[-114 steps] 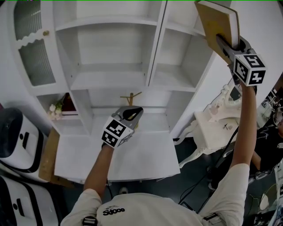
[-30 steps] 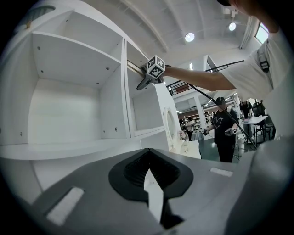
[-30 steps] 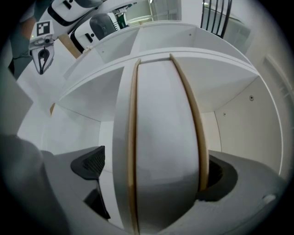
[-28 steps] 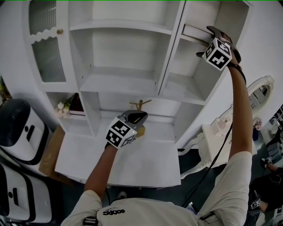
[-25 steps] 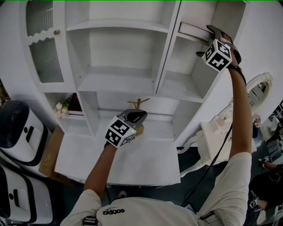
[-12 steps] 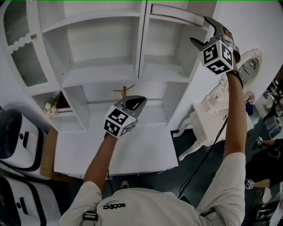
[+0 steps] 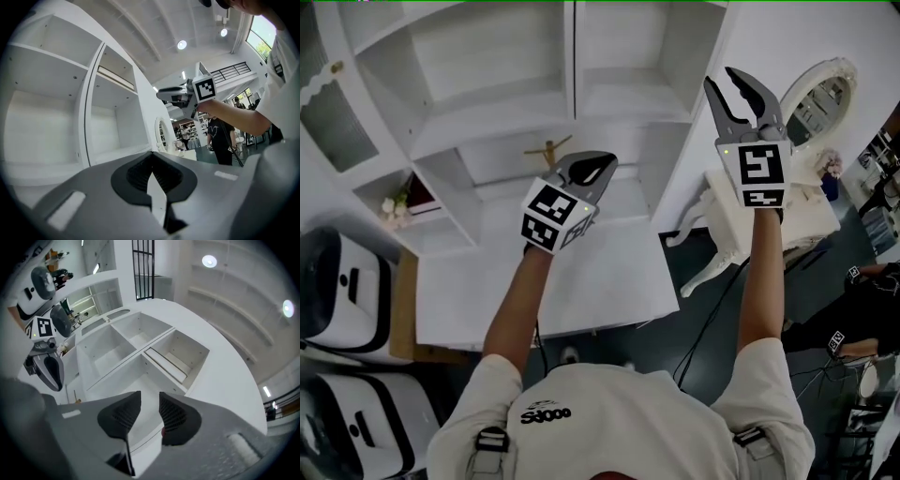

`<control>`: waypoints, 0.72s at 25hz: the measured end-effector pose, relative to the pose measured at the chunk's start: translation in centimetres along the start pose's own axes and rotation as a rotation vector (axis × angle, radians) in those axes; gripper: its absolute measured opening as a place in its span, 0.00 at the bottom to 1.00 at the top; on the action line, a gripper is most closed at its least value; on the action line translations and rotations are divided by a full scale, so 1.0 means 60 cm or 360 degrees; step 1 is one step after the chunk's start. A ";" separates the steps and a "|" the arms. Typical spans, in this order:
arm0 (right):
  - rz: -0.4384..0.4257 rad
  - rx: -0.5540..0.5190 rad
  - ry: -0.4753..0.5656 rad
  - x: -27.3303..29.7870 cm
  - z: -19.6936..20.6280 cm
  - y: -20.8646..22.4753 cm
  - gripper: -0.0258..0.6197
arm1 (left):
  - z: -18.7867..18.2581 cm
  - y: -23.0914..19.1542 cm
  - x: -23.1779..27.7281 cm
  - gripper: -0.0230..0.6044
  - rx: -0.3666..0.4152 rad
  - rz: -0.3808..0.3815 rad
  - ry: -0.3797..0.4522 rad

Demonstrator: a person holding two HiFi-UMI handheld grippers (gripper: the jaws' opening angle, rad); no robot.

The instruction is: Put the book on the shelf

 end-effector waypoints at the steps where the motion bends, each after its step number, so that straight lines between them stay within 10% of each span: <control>1: 0.0004 0.0058 -0.0001 -0.009 0.011 -0.011 0.21 | 0.000 0.003 0.001 0.07 0.0005 -0.0001 0.0002; 6: -0.0010 0.0324 -0.0057 -0.042 0.077 -0.053 0.05 | -0.001 0.006 0.001 0.07 -0.0007 -0.0023 0.0017; 18: -0.0116 0.0569 -0.0212 -0.107 0.144 -0.140 0.04 | -0.002 0.005 -0.024 0.07 -0.0005 -0.0071 0.0041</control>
Point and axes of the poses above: the fingertips, and each gripper's own axes: x forward along the fingers, y to its right, z out of its underside, the point moved 7 cm from there along -x, backward along the fingers, and after that the axes turned 10 degrees about -z, right-handed, at the moved point
